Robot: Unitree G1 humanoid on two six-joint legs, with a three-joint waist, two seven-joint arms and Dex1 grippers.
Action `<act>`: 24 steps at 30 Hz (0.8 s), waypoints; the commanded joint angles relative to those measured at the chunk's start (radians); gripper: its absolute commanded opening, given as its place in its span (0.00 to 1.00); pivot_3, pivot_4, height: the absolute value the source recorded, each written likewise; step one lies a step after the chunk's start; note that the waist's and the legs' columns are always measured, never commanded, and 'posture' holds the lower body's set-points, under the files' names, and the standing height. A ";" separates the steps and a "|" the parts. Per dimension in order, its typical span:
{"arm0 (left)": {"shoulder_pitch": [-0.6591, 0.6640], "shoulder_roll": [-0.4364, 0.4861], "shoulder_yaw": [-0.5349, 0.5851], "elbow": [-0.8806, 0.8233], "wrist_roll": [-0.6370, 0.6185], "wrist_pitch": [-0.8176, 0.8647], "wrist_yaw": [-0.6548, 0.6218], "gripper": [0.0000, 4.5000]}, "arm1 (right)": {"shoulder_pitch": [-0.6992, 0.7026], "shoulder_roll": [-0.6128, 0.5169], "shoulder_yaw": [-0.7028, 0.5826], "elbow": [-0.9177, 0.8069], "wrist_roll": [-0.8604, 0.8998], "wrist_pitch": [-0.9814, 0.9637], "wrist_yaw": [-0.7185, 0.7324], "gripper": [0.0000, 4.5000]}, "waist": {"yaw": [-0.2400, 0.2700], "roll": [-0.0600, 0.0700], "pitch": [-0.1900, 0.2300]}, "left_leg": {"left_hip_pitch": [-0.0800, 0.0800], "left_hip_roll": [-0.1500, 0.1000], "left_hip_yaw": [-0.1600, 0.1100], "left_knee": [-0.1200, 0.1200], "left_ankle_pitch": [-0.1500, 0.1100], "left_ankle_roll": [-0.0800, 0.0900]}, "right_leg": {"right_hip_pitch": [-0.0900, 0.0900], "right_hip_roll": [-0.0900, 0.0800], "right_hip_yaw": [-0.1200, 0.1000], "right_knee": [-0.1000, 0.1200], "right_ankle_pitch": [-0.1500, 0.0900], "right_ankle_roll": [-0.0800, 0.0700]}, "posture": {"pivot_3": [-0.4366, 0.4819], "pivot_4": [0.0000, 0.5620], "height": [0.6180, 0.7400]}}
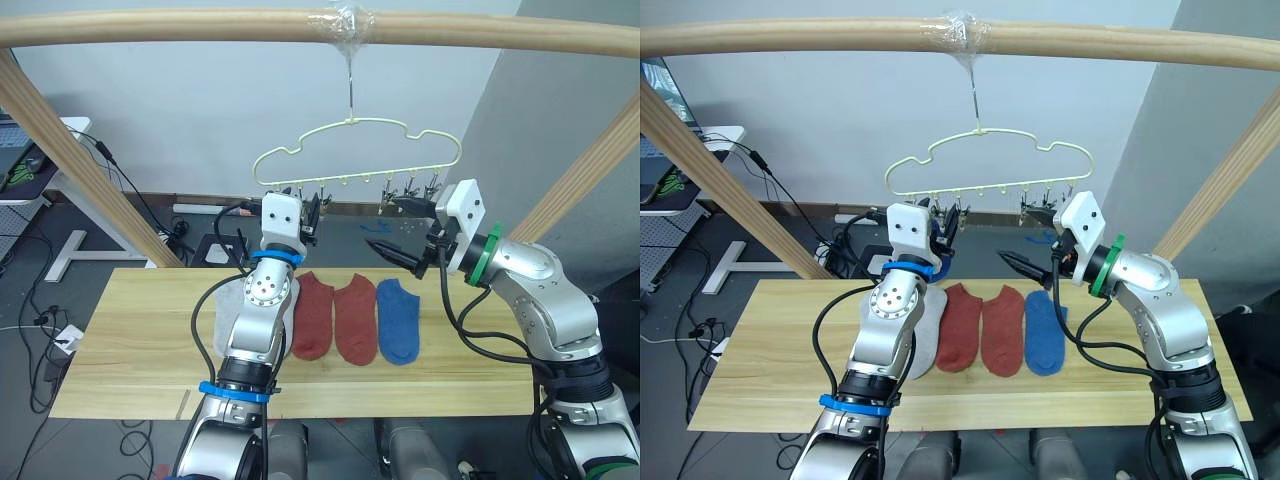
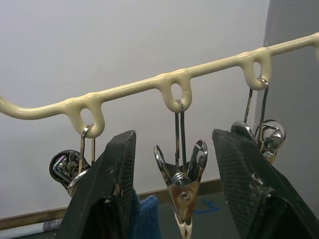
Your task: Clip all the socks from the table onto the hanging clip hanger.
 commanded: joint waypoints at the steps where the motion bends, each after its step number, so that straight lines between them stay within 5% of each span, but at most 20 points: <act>1: -0.008 0.004 -0.011 -0.019 0.018 -0.038 -0.001 0.35 | -0.015 -0.006 -0.022 -0.029 0.019 -0.007 0.002 1.00 | 0.000 0.000 0.000 | 0.000 0.000 0.000 0.000 0.000 0.000 | 0.000 0.000 0.000 0.000 0.000 0.000 | 0.51 0.36 1.00; 5: -0.006 0.004 -0.012 -0.018 0.020 -0.045 -0.006 0.15 | -0.015 -0.006 -0.020 -0.028 0.019 -0.007 0.003 1.00 | 0.000 0.000 0.000 | 0.000 0.000 0.000 0.000 0.000 0.000 | 0.000 0.000 0.000 0.000 0.000 0.000 | 0.51 0.36 1.00; 24: 0.002 -0.010 0.004 -0.028 -0.013 -0.019 -0.020 0.15 | -0.007 0.013 0.009 -0.032 0.006 -0.016 -0.012 1.00 | 0.001 0.000 0.000 | 0.000 0.000 0.000 0.001 0.000 0.000 | 0.000 0.000 0.000 0.000 0.000 0.000 | 0.52 0.36 1.00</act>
